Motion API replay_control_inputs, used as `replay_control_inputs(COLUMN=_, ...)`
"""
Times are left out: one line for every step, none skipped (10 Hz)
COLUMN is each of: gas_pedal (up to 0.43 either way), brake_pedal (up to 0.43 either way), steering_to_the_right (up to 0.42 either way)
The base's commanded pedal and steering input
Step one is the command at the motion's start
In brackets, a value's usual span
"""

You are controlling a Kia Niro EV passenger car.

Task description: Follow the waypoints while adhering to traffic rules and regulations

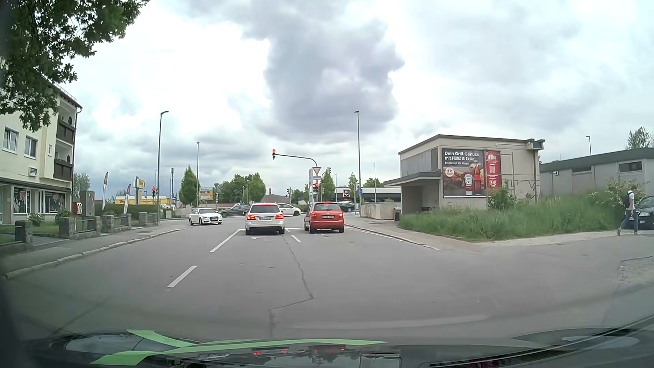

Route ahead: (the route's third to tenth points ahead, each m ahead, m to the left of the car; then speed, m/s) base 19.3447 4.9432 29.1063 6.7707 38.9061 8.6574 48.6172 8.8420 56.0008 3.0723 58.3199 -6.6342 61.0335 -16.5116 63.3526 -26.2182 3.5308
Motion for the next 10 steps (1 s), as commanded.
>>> replay_control_inputs(gas_pedal=0.000, brake_pedal=0.000, steering_to_the_right=0.057)
replay_control_inputs(gas_pedal=0.000, brake_pedal=0.000, steering_to_the_right=0.059)
replay_control_inputs(gas_pedal=0.000, brake_pedal=0.000, steering_to_the_right=0.061)
replay_control_inputs(gas_pedal=0.000, brake_pedal=0.000, steering_to_the_right=0.065)
replay_control_inputs(gas_pedal=0.000, brake_pedal=0.000, steering_to_the_right=0.068)
replay_control_inputs(gas_pedal=0.000, brake_pedal=0.000, steering_to_the_right=0.069)
replay_control_inputs(gas_pedal=0.000, brake_pedal=0.000, steering_to_the_right=0.069)
replay_control_inputs(gas_pedal=0.000, brake_pedal=0.000, steering_to_the_right=0.065)
replay_control_inputs(gas_pedal=0.000, brake_pedal=0.000, steering_to_the_right=0.055)
replay_control_inputs(gas_pedal=0.000, brake_pedal=0.000, steering_to_the_right=0.039)
